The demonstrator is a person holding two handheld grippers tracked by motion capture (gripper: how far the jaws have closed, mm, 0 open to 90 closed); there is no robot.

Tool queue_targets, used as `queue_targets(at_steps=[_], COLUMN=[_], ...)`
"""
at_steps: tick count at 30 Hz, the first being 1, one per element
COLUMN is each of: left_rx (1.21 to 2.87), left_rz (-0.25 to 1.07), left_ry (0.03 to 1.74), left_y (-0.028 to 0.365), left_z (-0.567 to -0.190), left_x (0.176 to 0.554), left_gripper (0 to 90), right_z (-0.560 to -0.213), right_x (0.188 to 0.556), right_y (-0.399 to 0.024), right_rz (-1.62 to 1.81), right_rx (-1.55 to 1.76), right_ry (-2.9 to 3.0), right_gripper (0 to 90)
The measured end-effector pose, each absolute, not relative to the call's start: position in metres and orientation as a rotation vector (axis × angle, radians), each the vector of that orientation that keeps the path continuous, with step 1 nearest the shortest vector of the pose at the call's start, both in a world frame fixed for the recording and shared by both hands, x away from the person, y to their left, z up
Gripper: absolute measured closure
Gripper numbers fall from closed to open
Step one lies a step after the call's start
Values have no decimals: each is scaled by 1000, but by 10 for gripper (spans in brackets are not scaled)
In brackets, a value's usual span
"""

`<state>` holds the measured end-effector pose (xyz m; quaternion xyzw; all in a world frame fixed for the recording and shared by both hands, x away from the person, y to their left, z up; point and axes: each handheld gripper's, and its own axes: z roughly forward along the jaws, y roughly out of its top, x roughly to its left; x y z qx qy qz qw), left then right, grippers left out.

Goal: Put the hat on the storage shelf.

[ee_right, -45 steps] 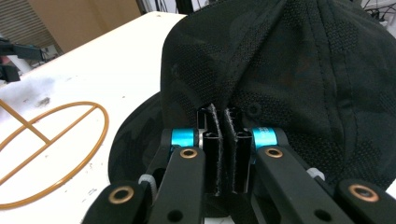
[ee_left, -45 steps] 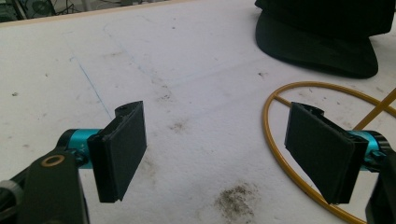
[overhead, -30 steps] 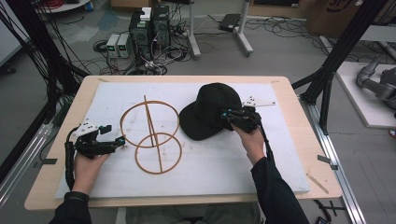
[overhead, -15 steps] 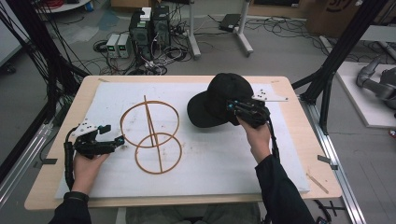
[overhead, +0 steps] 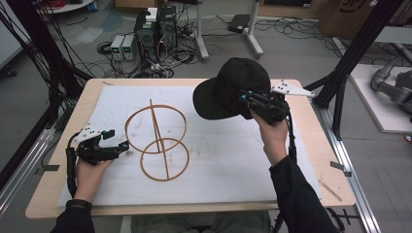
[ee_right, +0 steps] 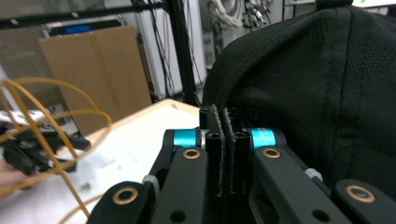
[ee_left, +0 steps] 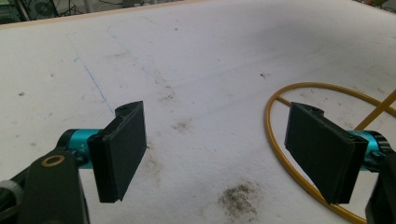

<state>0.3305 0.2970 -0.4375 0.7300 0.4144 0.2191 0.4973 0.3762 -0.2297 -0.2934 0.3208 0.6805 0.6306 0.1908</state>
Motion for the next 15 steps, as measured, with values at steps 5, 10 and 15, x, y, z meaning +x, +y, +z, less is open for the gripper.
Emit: queue_targets(at_steps=[5,10,15], left_rx=[1767,1764,1765], left_rz=[533,535,534], left_ry=[1003,1005,1006], left_y=[297,298,299], left_z=[-438,-438,-438], left_x=[331,331,331], left_gripper=[208,208,208], right_z=[-267,-251,-234], right_x=[369,363,355], right_y=[-225,-220,-213], right_rz=[1824,1862,1920], right_rx=[860,822,769], right_ry=[1895,1887,1876], right_gripper=[895,895,895])
